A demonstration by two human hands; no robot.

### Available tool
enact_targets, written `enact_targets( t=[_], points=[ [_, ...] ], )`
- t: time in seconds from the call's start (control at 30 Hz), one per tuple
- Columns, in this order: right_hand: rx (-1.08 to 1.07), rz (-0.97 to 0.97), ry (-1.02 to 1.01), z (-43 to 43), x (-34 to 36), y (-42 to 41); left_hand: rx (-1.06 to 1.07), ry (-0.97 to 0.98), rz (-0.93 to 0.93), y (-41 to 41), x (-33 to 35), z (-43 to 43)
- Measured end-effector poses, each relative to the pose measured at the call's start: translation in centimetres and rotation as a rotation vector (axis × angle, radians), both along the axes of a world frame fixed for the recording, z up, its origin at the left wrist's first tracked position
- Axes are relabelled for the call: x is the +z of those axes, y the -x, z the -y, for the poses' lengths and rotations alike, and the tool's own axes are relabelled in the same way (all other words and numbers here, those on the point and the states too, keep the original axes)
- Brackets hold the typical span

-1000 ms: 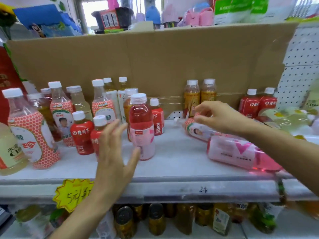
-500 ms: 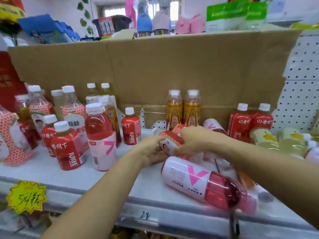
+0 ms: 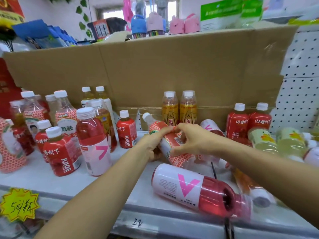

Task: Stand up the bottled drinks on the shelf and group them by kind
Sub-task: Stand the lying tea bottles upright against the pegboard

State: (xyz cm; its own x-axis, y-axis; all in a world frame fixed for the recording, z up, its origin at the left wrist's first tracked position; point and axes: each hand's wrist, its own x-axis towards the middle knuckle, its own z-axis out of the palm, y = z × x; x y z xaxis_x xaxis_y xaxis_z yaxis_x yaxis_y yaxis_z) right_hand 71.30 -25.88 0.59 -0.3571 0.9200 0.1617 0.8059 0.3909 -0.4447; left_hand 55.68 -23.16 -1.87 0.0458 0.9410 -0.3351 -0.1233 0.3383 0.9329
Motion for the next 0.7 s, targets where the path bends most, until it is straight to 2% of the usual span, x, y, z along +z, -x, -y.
enact_targets(
  t=[0.07,0.1,0.17,0.27,0.37,0.43,0.57,0.7],
  points=[
    [-0.029,-0.074,-0.018,0.3,0.2,-1.4,0.071,-0.180,-0.087,0.4,0.1,-0.1],
    [-0.060,-0.032,-0.060,0.5,0.4,-2.3,0.099,-0.284,-0.145,0.7,0.4,-0.2],
    [-0.135,0.232,-0.141,1.2,0.7,-4.0,0.135,-0.487,-0.300,1.6,1.0,-0.7],
    [-0.205,0.586,-0.098,2.2,0.1,-5.2,0.205,-0.661,-0.608,2.4,0.8,-1.4],
    [-0.207,0.776,-0.163,2.1,-1.6,-4.9,0.214,-0.662,-0.656,2.6,0.5,-1.9],
    [-0.214,0.784,-0.223,1.9,-2.0,-4.4,0.184,-0.626,-0.619,2.9,0.7,-2.4],
    [-0.253,0.732,-0.210,2.0,-0.8,-3.7,0.121,-0.582,-0.576,3.1,0.9,-2.8],
    [-0.241,0.521,-0.198,2.0,3.0,-4.3,0.115,-0.576,-0.548,2.7,0.5,-2.6]
  ],
)
